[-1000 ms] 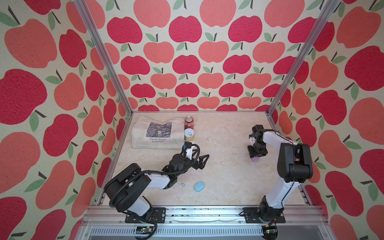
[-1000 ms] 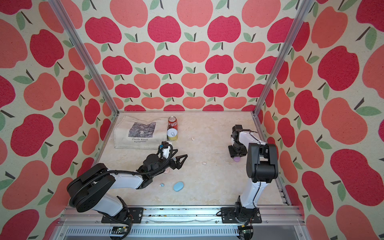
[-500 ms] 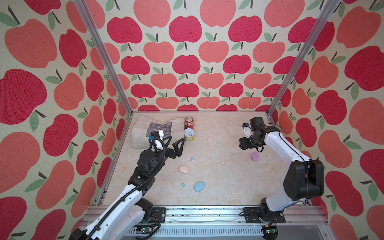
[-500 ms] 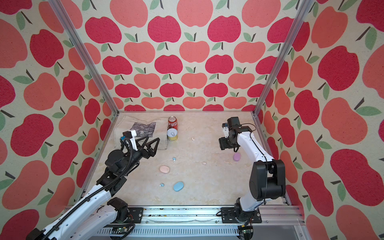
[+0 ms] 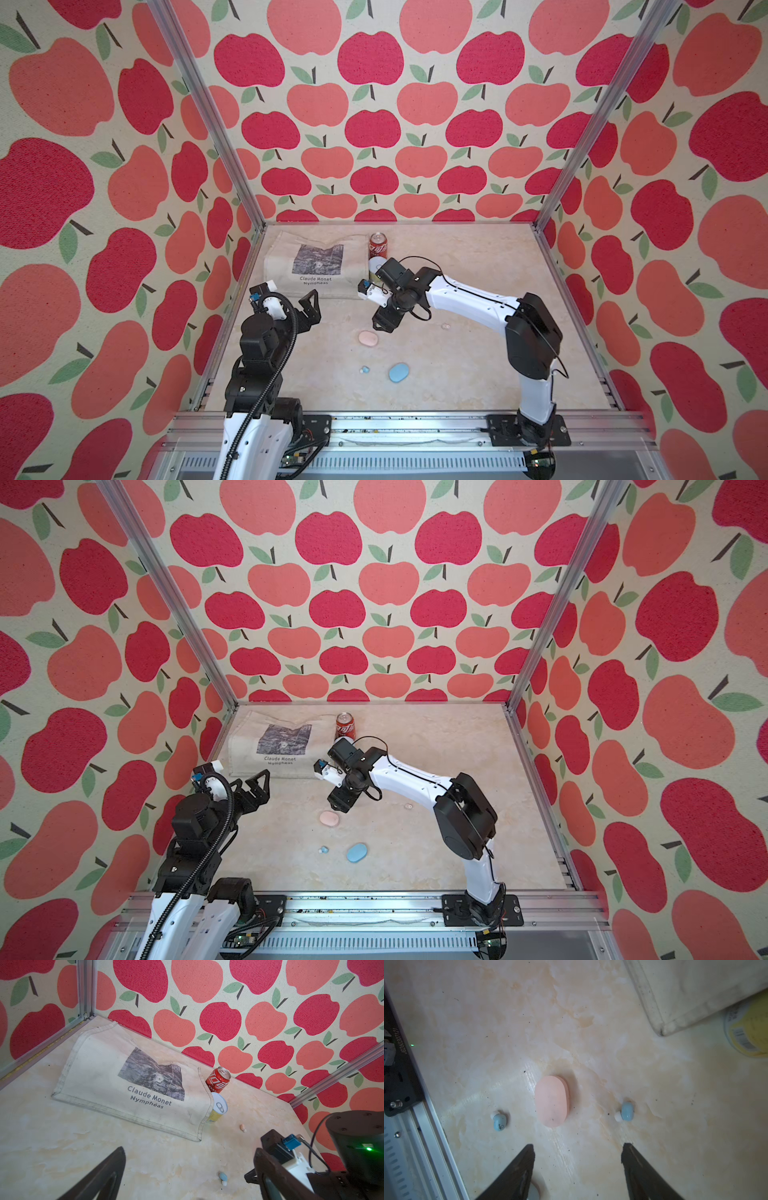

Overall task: Insert wireless bluetooth earbuds into charging case
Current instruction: Pick up the charging case from the center of the table.

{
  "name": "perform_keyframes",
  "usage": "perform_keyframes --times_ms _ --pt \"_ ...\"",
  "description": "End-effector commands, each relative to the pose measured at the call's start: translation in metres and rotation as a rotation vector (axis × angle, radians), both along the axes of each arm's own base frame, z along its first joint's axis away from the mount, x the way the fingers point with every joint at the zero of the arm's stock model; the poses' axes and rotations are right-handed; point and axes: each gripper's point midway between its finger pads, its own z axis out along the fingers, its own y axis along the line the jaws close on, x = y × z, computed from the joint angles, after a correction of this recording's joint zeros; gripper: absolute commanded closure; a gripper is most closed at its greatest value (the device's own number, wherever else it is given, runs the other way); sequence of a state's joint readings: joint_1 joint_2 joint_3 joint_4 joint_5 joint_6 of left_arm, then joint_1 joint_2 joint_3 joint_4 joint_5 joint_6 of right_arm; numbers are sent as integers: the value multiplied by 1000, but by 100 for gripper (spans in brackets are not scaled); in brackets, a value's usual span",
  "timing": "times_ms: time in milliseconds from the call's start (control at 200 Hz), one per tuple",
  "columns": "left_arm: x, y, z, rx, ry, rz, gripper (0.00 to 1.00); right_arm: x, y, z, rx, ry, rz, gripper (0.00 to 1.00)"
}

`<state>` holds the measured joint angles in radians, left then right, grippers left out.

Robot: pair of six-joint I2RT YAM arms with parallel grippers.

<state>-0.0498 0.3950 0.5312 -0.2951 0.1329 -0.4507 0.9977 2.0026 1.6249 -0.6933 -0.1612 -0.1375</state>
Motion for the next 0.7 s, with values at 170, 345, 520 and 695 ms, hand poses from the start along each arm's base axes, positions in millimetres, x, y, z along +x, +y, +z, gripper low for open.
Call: perform_keyframes --times_ms 170,345,520,695 --pt "-13 11 -11 63 -5 43 2 -3 34 -29 -61 -23 70 27" --pt "-13 11 -10 79 -8 39 2 -11 37 -48 -88 -1 97 27" --pt "-13 11 -11 82 -7 37 2 -26 35 -58 -113 29 127 28" --pt "-14 11 -10 80 -11 38 2 -27 34 -65 -129 40 121 31"
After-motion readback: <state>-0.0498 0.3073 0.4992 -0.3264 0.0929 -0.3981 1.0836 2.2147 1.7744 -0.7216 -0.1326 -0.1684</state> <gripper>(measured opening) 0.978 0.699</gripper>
